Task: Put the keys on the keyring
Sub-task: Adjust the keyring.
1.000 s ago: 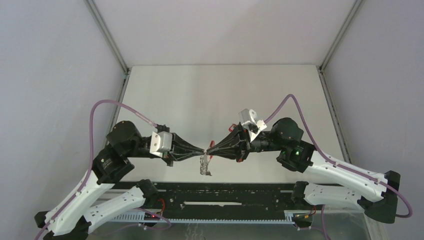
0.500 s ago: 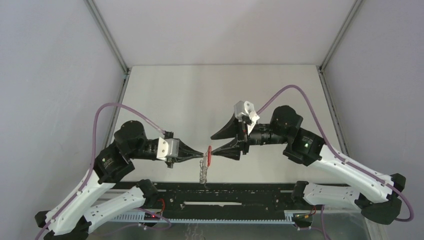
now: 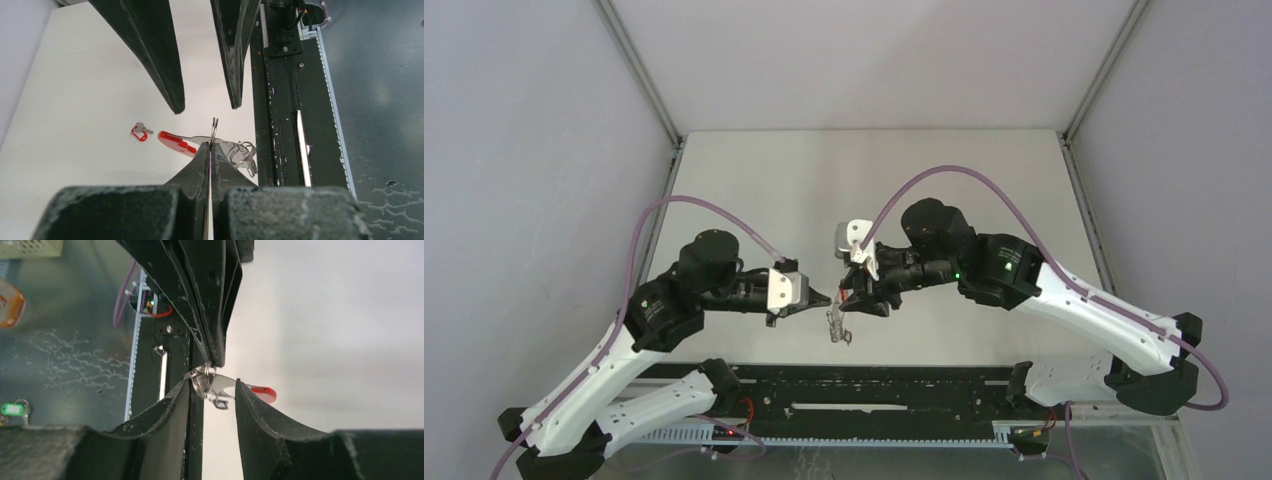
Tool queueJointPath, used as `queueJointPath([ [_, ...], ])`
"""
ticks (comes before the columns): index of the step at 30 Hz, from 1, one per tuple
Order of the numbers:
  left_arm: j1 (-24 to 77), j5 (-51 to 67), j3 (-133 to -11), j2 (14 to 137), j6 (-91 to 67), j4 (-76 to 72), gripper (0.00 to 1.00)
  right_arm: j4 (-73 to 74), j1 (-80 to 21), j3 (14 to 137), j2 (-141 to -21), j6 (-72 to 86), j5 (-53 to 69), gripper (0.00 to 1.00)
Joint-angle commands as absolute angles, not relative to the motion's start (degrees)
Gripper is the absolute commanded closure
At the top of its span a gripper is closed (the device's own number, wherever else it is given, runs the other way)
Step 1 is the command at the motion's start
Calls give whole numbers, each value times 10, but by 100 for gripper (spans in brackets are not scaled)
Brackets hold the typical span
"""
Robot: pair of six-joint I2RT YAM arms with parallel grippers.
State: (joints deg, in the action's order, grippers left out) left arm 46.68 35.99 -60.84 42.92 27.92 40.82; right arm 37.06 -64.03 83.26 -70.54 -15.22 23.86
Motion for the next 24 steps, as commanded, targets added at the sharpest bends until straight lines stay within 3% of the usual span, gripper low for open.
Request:
queueJointPath([
  [1,463,354,-641,419,277,391,100,393,-653,863,-710,-187,221,54],
  [19,464,355,-637,414,249,368,100,376,-667,877,-748,-186,230,69],
  [22,464,358,-637,412,249,368,100,370,-668,876,-747,-185,220,79],
  [24,464,359,-636,411,247,368,100,360,-668,871,-743,-184,209,93],
])
